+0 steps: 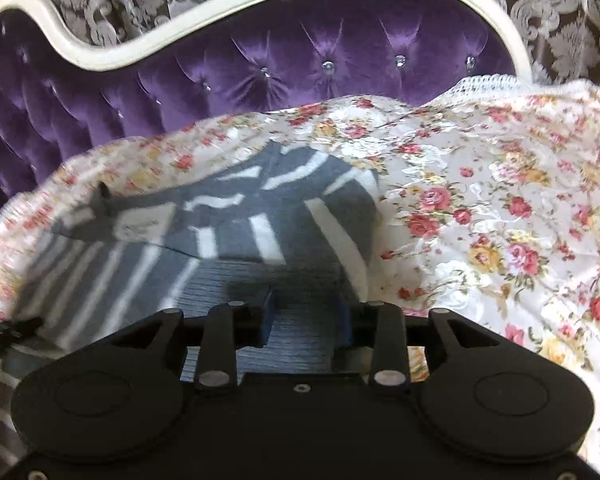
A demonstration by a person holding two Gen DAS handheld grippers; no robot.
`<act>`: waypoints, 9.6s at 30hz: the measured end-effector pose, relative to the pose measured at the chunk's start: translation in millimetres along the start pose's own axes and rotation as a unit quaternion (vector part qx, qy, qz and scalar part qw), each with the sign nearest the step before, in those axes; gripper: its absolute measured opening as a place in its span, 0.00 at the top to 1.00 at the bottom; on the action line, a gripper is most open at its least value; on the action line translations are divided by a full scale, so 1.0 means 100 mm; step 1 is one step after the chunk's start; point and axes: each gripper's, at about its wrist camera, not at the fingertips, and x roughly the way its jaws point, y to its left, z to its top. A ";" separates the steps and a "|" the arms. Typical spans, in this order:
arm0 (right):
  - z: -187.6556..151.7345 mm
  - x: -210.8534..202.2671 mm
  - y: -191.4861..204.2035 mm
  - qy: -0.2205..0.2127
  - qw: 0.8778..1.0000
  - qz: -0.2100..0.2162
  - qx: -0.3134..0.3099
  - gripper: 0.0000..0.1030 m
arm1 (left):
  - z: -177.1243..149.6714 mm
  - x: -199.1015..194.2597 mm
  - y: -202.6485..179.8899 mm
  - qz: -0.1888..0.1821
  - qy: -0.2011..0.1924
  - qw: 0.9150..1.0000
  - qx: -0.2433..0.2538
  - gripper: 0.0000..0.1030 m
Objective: Fold small clothes
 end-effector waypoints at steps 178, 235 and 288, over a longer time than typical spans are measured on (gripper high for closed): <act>0.06 -1.08 -0.63 -0.056 0.943 0.259 0.202 0.87 | 0.30 -1.28 0.30 -0.192 -0.101 0.973 -0.075 0.90; 0.45 0.43 -0.26 -0.042 0.998 0.025 -0.032 0.87 | 0.38 0.46 0.11 -0.023 -0.016 0.998 0.058 0.42; 0.31 -0.24 -0.39 -0.057 0.992 0.071 0.083 0.03 | 1.06 0.94 0.33 0.015 0.045 0.998 -0.042 0.39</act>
